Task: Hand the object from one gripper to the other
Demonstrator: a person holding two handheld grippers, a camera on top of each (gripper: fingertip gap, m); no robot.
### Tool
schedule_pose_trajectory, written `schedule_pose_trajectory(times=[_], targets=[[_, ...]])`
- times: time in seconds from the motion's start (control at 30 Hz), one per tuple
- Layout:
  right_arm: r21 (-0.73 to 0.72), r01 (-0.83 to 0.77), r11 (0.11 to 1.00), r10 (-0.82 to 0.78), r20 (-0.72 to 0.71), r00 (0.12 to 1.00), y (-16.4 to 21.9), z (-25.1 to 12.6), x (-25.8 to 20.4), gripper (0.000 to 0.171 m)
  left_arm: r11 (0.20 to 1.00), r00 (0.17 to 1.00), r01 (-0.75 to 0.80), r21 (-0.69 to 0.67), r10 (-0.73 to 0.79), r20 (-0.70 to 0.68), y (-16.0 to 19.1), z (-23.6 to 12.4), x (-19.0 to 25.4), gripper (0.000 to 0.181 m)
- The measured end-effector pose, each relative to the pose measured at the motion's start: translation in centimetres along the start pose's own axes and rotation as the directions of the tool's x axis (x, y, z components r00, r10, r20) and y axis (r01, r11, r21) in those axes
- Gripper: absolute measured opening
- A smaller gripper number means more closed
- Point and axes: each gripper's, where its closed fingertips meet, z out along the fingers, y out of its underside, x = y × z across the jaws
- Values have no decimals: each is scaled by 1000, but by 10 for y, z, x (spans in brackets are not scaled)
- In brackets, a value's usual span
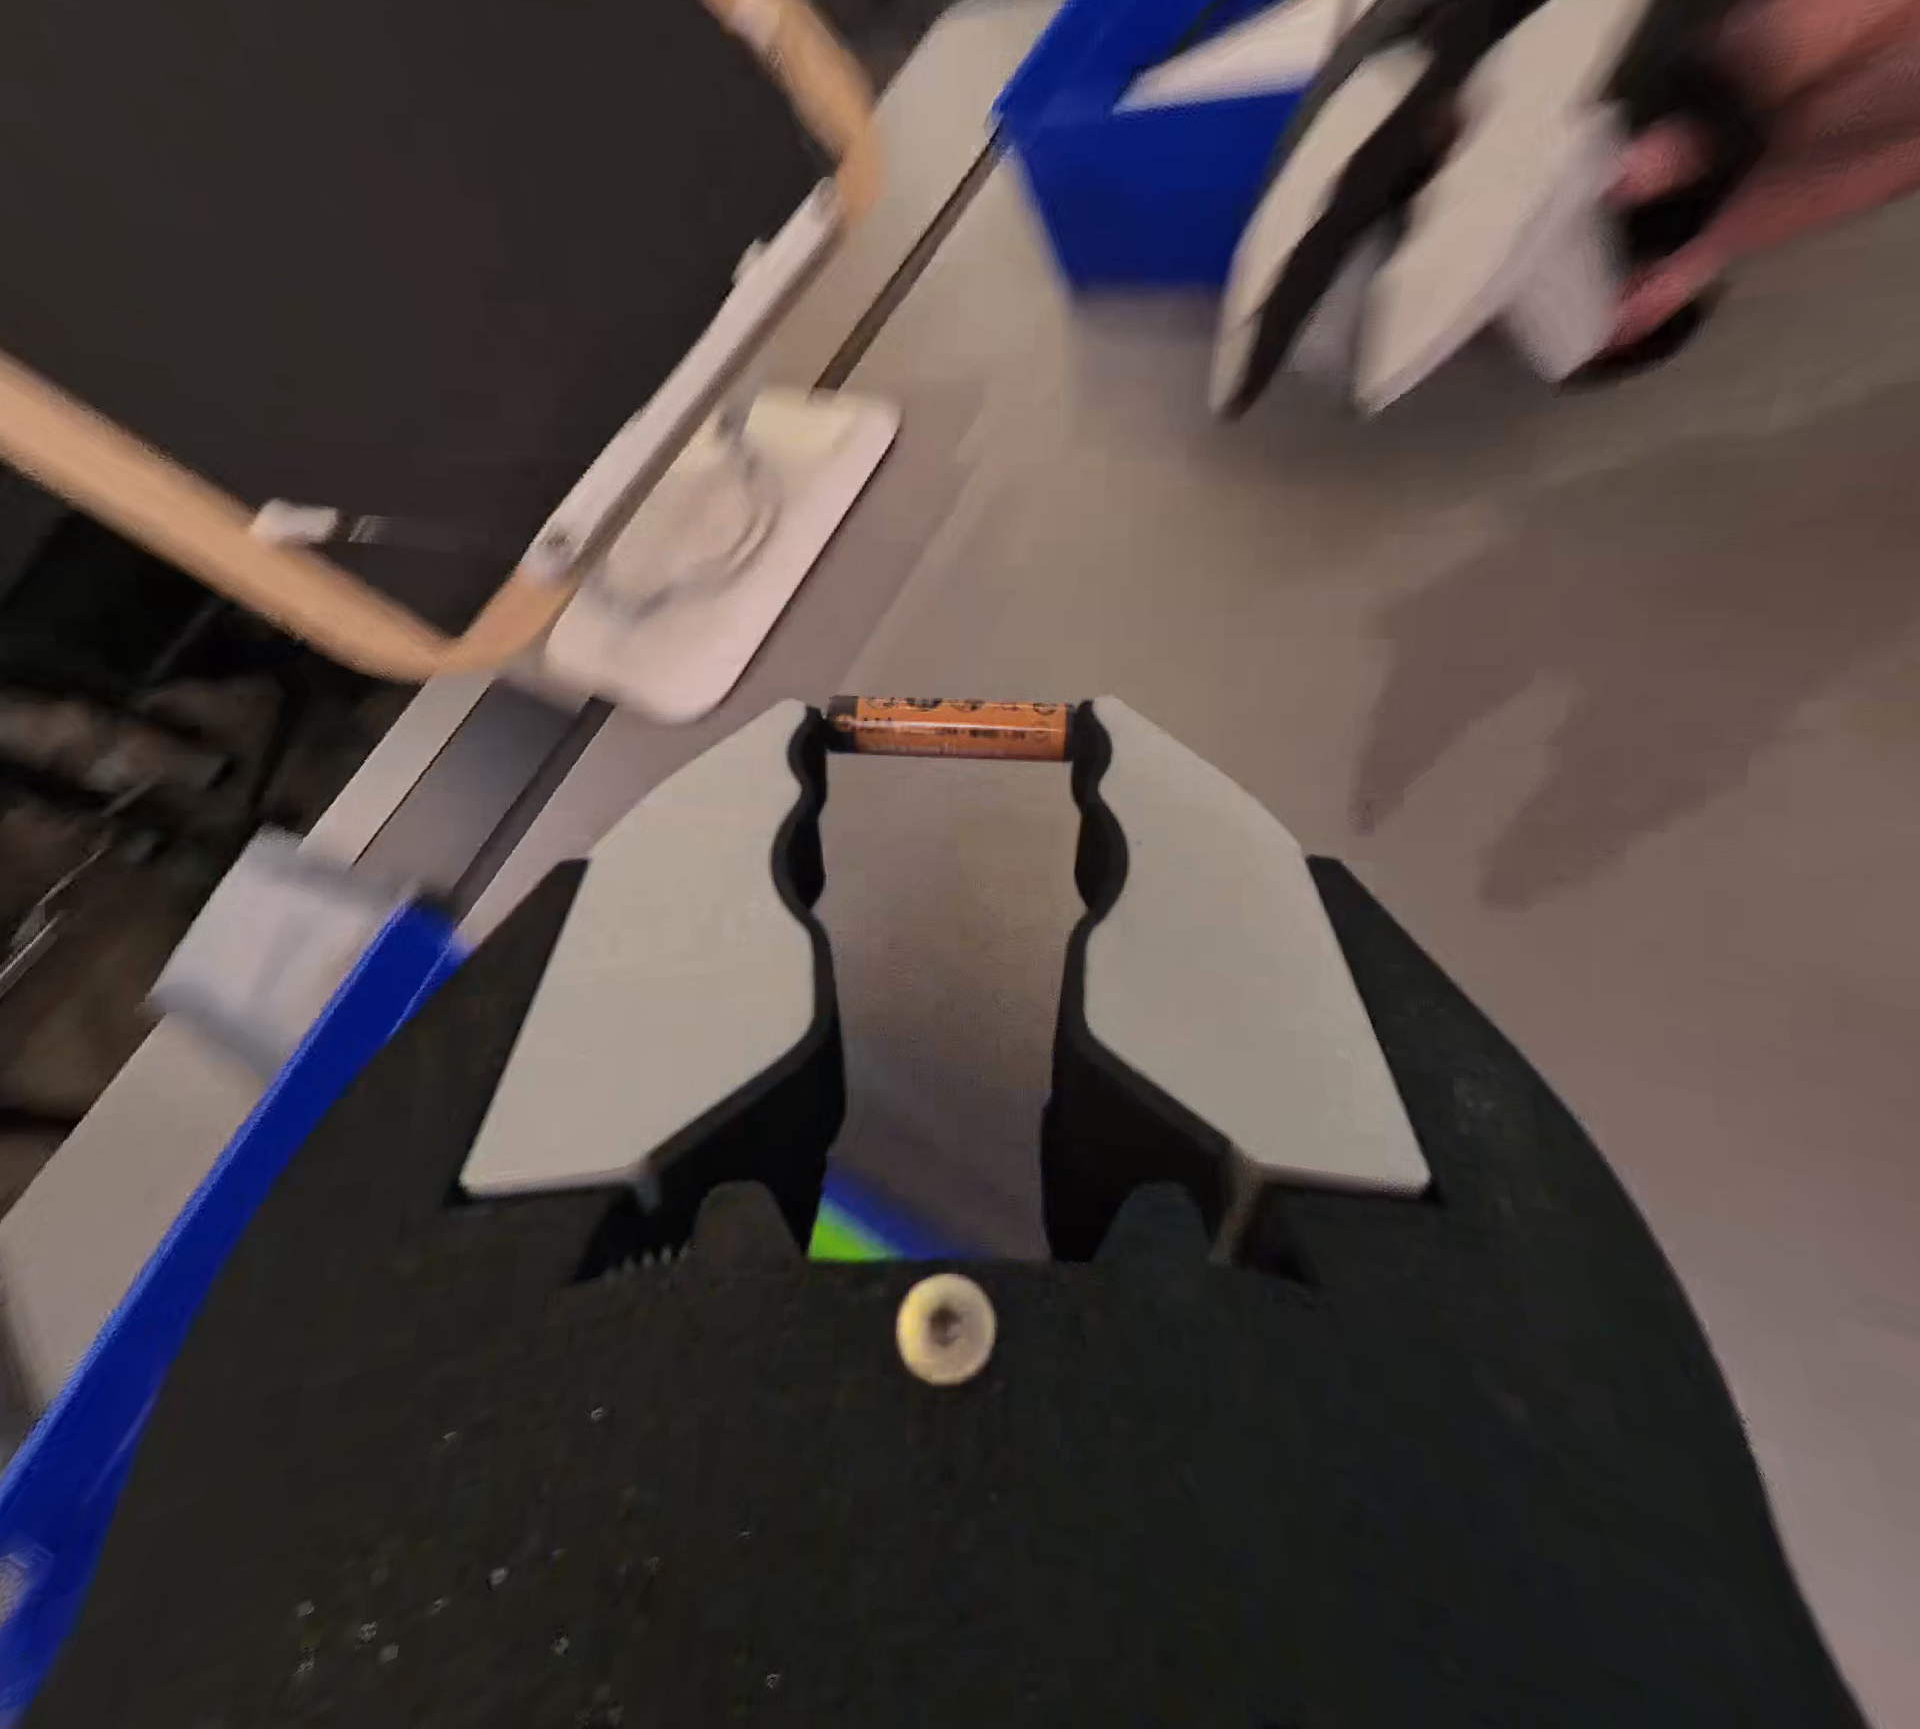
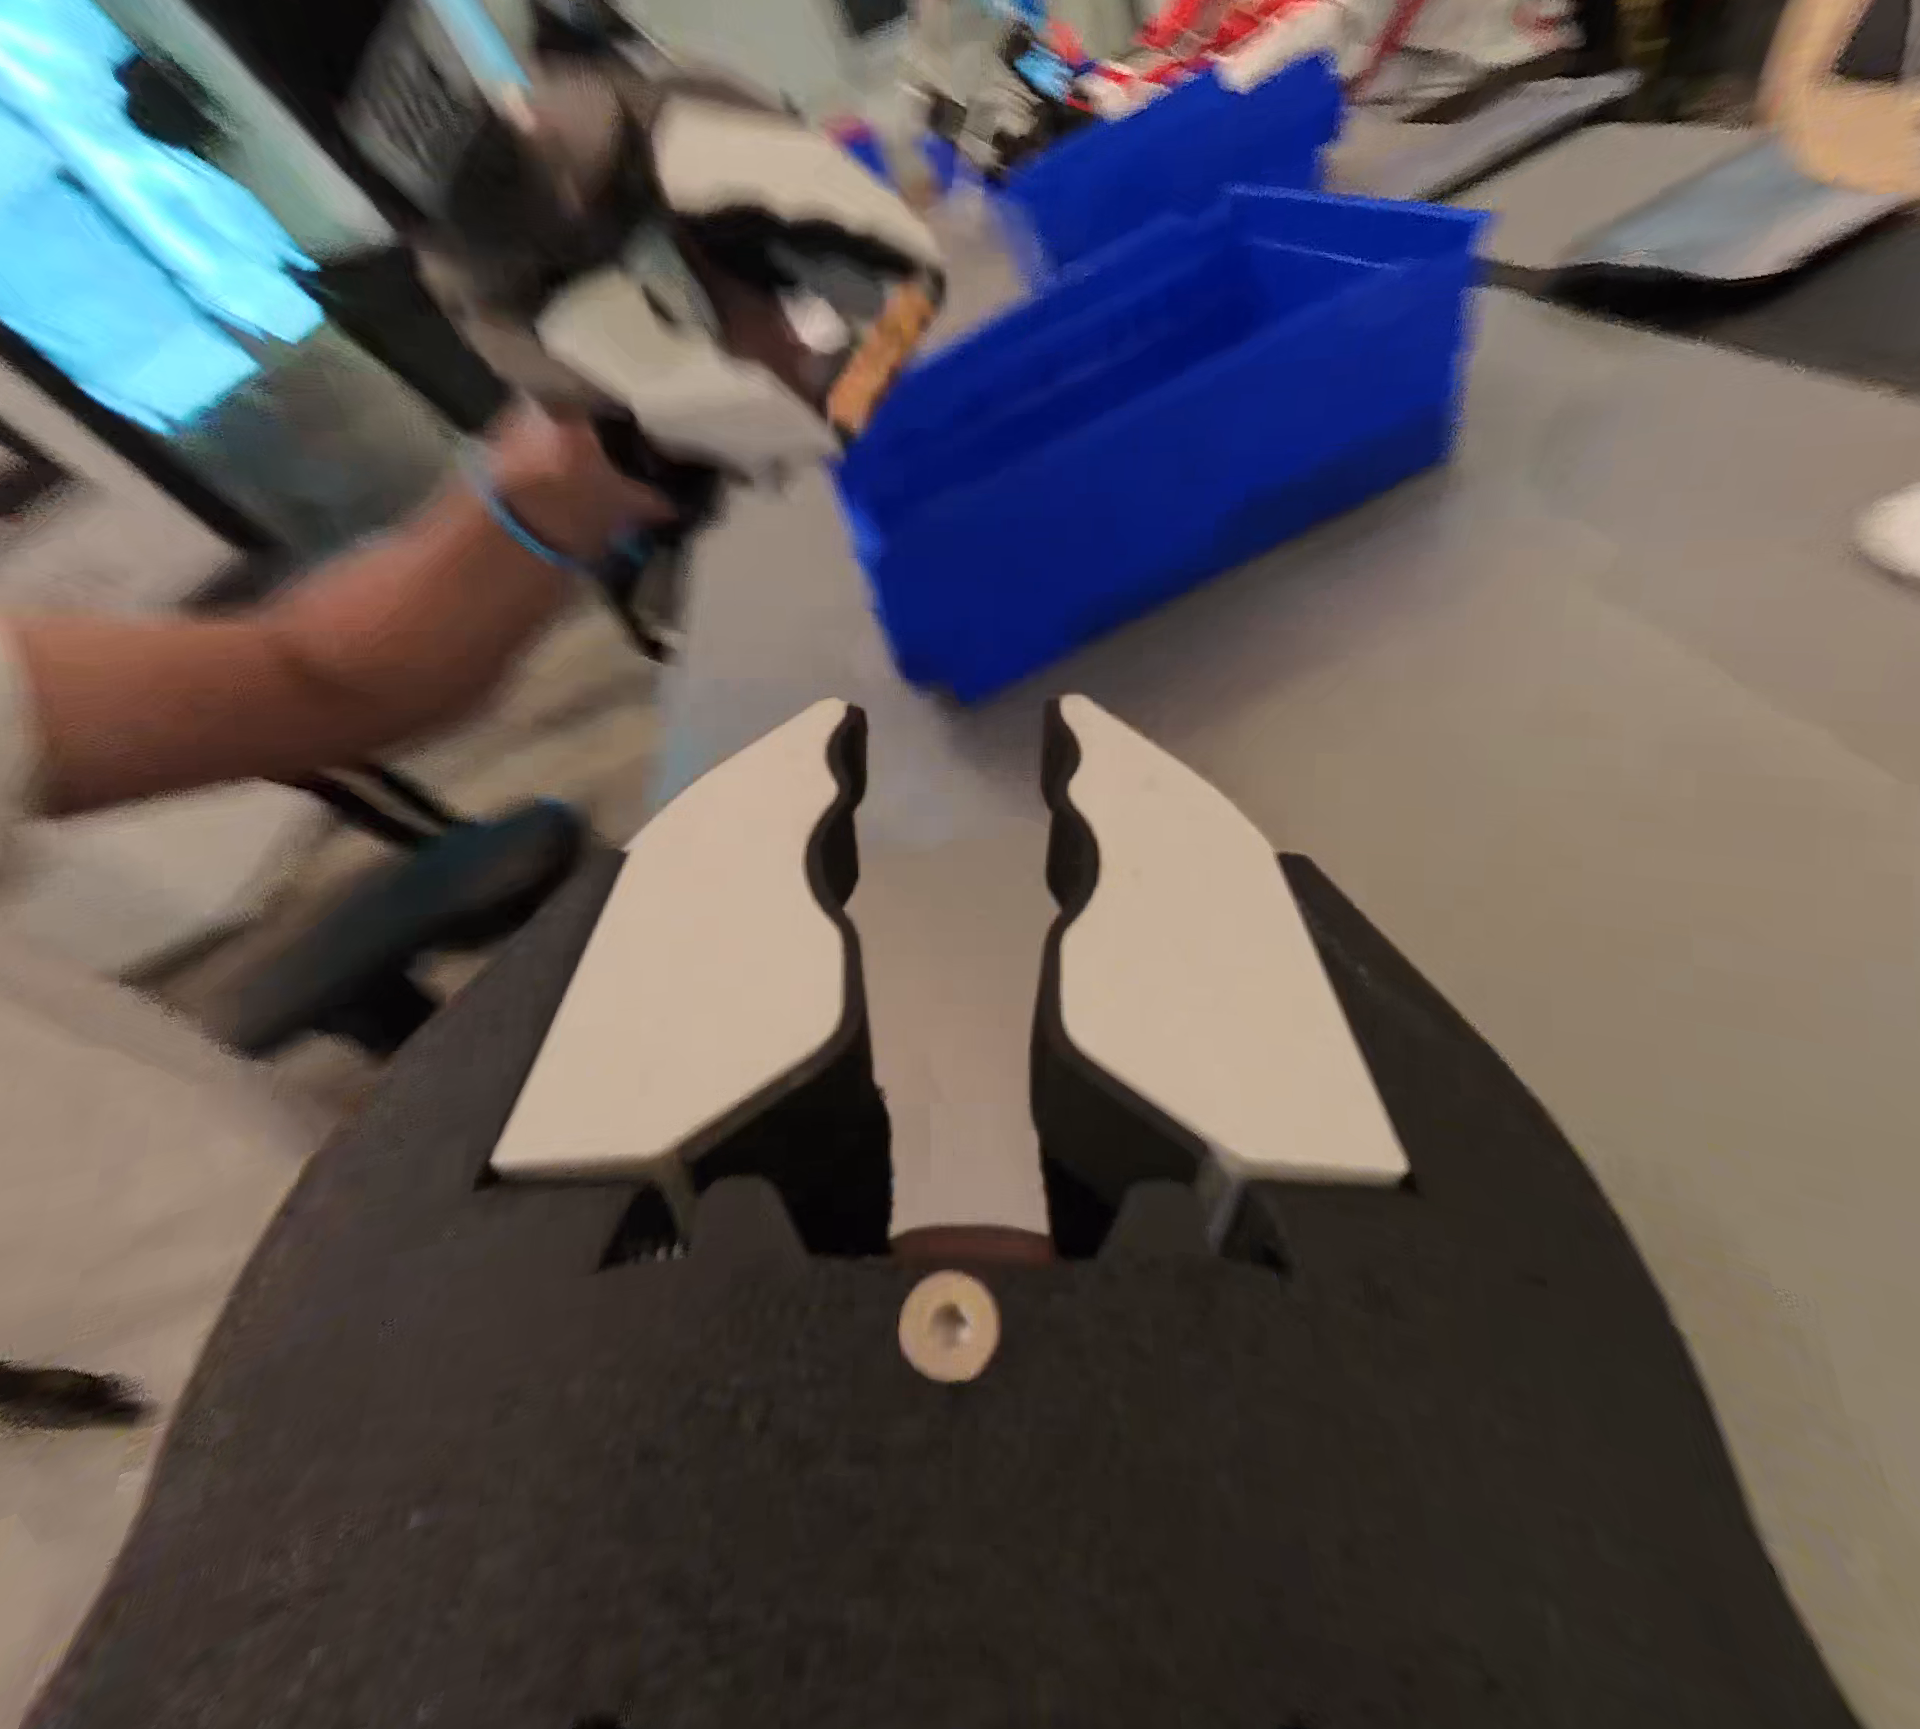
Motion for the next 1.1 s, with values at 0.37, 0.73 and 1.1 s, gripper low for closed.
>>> schedule_pose_trajectory(times=[0.37,0.73,1.1], targets=[[-112,-641,759,571,589,572,1,12,-29,28,975,982,-167,146,177,-60,-33,36,94,45],[-143,-660,737,583,628,515,7,11,-34,10,983,985,-146,112,155,-76,-30,51,104,45],[-88,-635,768,558,579,595,11,10,-24,10,996,998,-50,73,52,-32,-21,56,102,44]])
